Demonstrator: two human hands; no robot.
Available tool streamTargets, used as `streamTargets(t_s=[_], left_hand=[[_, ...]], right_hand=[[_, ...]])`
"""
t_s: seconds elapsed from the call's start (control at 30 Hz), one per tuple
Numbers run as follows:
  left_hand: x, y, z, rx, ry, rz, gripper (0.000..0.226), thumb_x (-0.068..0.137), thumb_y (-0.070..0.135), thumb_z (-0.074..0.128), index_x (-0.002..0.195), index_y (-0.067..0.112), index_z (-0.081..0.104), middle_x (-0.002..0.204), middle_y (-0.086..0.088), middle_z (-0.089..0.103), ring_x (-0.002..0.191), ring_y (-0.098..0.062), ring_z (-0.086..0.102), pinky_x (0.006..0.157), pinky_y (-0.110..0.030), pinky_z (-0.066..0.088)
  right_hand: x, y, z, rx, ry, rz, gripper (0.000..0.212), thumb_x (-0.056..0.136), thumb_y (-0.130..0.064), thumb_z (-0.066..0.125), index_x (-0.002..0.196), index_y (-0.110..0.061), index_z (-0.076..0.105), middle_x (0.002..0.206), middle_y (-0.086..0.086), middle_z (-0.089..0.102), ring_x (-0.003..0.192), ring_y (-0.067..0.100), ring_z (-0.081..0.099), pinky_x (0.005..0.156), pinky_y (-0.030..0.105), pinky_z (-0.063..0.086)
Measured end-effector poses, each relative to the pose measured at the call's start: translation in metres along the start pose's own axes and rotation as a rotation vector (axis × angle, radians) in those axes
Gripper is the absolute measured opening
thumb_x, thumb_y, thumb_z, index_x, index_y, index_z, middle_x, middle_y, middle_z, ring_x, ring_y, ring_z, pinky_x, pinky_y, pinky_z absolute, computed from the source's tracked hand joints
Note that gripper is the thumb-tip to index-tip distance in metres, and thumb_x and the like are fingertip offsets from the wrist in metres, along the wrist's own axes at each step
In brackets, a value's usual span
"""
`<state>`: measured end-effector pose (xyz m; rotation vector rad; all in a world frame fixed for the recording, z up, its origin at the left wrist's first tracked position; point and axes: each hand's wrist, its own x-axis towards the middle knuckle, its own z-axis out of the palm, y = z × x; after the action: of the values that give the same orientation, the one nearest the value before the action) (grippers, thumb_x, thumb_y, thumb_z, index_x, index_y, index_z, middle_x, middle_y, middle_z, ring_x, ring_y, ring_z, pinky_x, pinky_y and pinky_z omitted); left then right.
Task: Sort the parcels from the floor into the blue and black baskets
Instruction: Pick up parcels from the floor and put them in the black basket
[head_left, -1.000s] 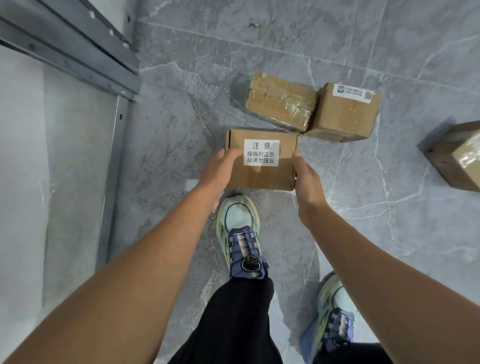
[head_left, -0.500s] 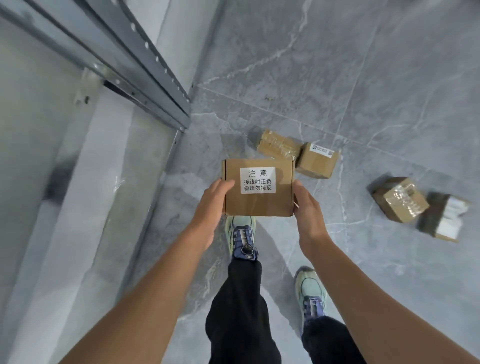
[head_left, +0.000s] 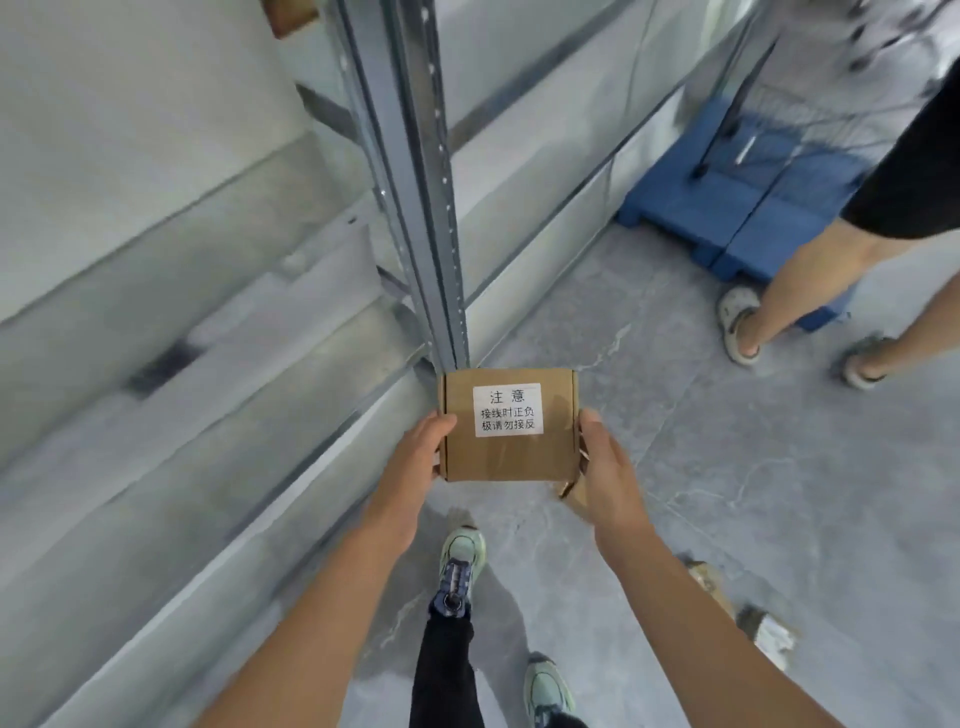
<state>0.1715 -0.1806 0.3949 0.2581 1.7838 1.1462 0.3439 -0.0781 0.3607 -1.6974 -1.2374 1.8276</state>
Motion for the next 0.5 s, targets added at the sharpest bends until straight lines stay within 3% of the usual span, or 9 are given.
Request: streamTargets(t_s=[0.1,0.2,0.27,0.37,0.5], left_hand=[[-0.07,0.023,-0.018,-0.074,0.075,0.063,0.024,0.107,0.036,0.047,0.111,0.035,0.071,0.112,0.013,0.074,0.106,-0.006,0.064,0.094,-0.03,0.047],[-0.133,0.032,-0.039,-0.132,0.143,0.139,0.026,0.108,0.035,0.046,0.115,0.038,0.07,0.111,0.02,0.075,0.103,0.002,0.066,0.089,-0.027,0.05],[-0.174,0.033,-0.057,-0.18,0.191,0.178,0.027,0.108,0.034,0.046,0.119,0.034,0.07,0.103,0.024,0.075,0.099,0.003,0.067,0.081,-0.024,0.049],[-0.233,0.031,-0.085,-0.221,0.256,0.251,0.031,0.098,0.045,0.052,0.119,0.031,0.071,0.104,0.023,0.075,0.105,-0.003,0.065,0.084,-0.027,0.047],[-0.3,0.009,-0.129,-0.259,0.359,0.26,0.033,0.095,0.05,0.052,0.117,0.036,0.072,0.111,0.022,0.076,0.114,-0.006,0.066,0.094,-0.03,0.047]], right_hand=[[-0.055,-0.037,0.0,-0.07,-0.082,-0.076,0.067,0.092,-0.081,0.039,0.135,-0.037,0.066,0.133,-0.007,0.068,0.127,0.02,0.06,0.114,0.046,0.04],[-0.103,-0.059,0.007,-0.147,-0.185,-0.197,0.074,0.084,-0.086,0.036,0.129,-0.038,0.071,0.129,-0.011,0.071,0.125,0.015,0.062,0.116,0.047,0.041],[-0.135,-0.07,0.018,-0.173,-0.241,-0.268,0.068,0.092,-0.081,0.036,0.127,-0.035,0.072,0.131,-0.01,0.07,0.125,0.015,0.062,0.113,0.044,0.041],[-0.184,-0.076,0.037,-0.211,-0.328,-0.344,0.053,0.106,-0.064,0.034,0.125,-0.03,0.07,0.127,-0.005,0.07,0.12,0.016,0.062,0.104,0.04,0.043],[-0.243,-0.073,0.071,-0.249,-0.443,-0.362,0.062,0.101,-0.072,0.038,0.131,-0.029,0.07,0.127,-0.006,0.072,0.121,0.016,0.065,0.113,0.046,0.045]])
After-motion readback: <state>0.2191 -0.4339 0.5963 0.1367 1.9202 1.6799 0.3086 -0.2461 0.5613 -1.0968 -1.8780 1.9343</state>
